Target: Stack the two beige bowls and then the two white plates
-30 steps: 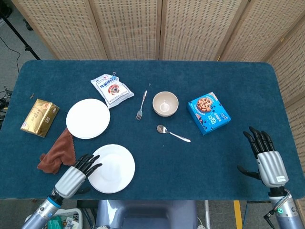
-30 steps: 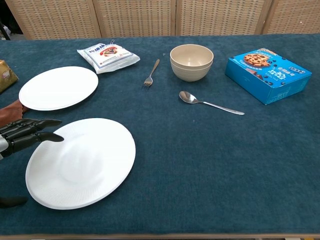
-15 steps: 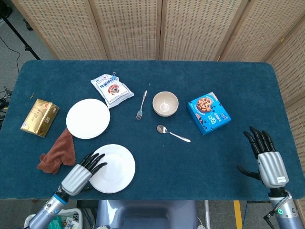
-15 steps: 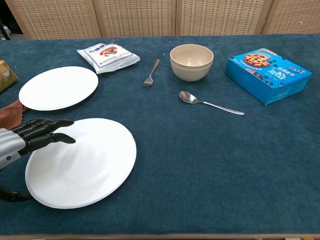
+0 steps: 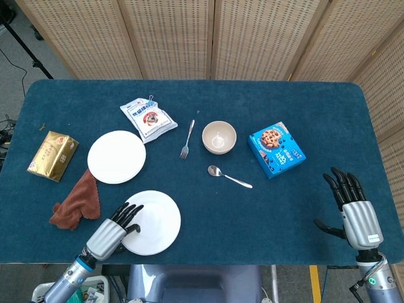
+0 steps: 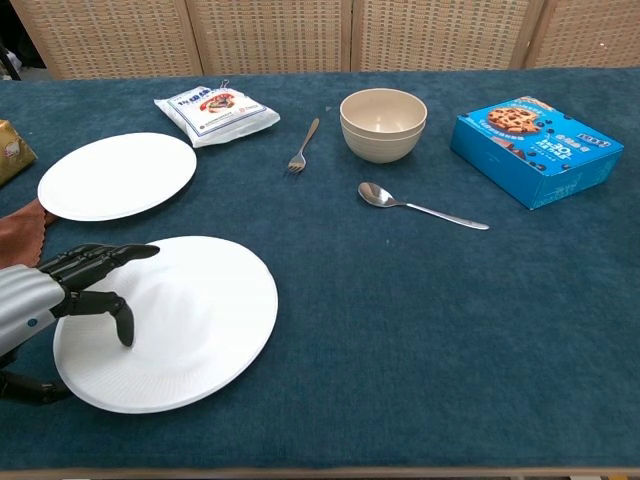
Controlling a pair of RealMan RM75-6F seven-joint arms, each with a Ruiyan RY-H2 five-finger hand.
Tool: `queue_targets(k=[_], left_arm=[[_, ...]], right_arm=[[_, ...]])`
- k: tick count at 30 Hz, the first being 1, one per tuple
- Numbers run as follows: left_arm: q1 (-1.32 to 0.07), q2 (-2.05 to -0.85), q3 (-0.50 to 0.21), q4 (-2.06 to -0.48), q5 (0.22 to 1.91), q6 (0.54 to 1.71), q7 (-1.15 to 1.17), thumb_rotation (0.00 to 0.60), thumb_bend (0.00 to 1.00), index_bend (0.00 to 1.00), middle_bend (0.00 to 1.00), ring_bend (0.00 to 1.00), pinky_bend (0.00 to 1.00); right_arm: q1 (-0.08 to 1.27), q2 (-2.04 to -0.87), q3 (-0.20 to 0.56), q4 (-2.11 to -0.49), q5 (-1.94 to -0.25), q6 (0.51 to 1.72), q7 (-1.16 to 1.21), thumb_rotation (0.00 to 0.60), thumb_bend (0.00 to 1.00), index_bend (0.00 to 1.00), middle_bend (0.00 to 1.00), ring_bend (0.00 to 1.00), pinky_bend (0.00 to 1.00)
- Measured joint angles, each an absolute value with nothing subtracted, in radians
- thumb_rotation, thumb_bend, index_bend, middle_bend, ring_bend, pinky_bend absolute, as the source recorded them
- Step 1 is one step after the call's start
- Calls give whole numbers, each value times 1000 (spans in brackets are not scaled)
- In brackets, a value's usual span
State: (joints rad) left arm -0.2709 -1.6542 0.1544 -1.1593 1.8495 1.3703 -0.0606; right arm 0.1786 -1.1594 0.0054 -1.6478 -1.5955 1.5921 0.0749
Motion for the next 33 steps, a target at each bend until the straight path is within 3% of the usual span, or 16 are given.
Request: queue_targets(k=[4,8,20,33], left_arm=[[-266,-1664,157,-1153,1847,1393,-76,600,429,624,0,0,0],[-263,-1677,158,-1138,1843,1405,-87,600,603,683,0,0,0],[-267,-1690,160,-1113,1835,1422,-113,600,636,756,0,0,0],[-312,-1646,94,-1181,1815,1450,-111,600,713,789,0,0,0]], right_arm=[[174,-1159,11,-1648,-1600,1592,76,600,0,0,0,0,0],[171,-1160,14,-1649,-1605,1588,74,600,0,0,0,0,0],[164,-1160,23,-1651,-1613,1580,74,600,0,0,0,0,0],[157,-1158,30,-1656,-1626,1576,71,600,0,0,0,0,0]])
